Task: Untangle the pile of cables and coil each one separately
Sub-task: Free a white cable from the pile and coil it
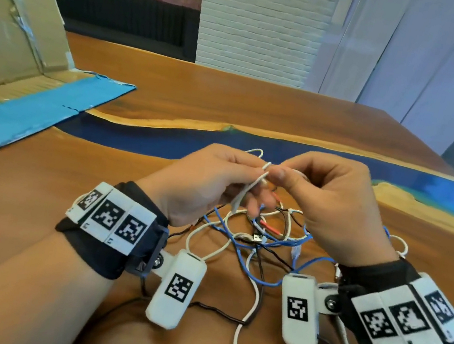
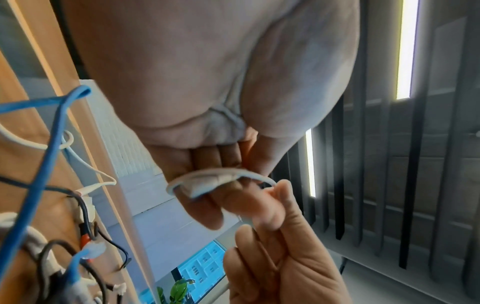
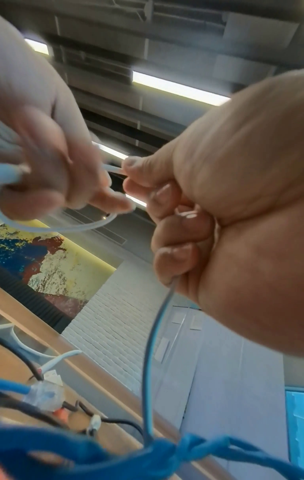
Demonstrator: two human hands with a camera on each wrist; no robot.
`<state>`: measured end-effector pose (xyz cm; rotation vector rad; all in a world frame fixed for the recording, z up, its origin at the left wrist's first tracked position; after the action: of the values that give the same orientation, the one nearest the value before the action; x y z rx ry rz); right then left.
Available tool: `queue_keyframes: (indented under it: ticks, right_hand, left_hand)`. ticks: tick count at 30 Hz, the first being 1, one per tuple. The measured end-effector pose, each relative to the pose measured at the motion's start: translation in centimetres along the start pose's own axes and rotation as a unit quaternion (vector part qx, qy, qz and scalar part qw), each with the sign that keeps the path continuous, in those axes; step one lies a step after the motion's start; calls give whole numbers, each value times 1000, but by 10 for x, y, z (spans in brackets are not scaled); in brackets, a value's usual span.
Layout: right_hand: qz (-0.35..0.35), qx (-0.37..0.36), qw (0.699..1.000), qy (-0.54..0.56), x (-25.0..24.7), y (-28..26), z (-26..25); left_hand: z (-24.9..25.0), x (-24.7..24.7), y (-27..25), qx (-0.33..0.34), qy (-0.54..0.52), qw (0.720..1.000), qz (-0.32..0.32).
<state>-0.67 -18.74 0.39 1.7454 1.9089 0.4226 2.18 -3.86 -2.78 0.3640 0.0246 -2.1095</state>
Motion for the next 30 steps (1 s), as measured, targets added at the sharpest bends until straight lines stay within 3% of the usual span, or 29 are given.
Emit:
queue_keyframes:
  ticks: [3,12,16,20,24,27,30]
  right_hand:
    - [63,-3,998,-6,-11,2,5]
    - [72,35,997,-18,-12,3,16]
    - [-25,125,992,1,7,-3,26]
    - [-127,162,978,-38,24,-9,24]
    - [-203,176,958,-98,31,-16,21]
    - [-244,152,953,-101,37,-19,14]
    - [-166,112,978,-65,30,-12,8]
  left_hand:
    - [2,0,-3,-8,12,1000,-12]
    - [4,-3,-4,-19,-65,998,13]
    - [11,-7,-3,5,-198,979,48]
    - [12,-11,1,48,-285,951,106]
    - [8,-20,3,51,-244,952,178]
    - [3,-21,3,20,-130,973,191]
    - [-6,-9,5,-31,-15,992,119]
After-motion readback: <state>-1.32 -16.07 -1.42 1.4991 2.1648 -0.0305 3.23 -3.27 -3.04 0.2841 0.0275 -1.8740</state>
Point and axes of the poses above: each hand's wrist, its own y-axis towards the middle knuckle, its own x-axis out of the palm, z = x × y, the point moved 6 cm from there along y, towards the middle knuckle, and after that the axes turned 14 degrees about y, right-handed, at the moved point
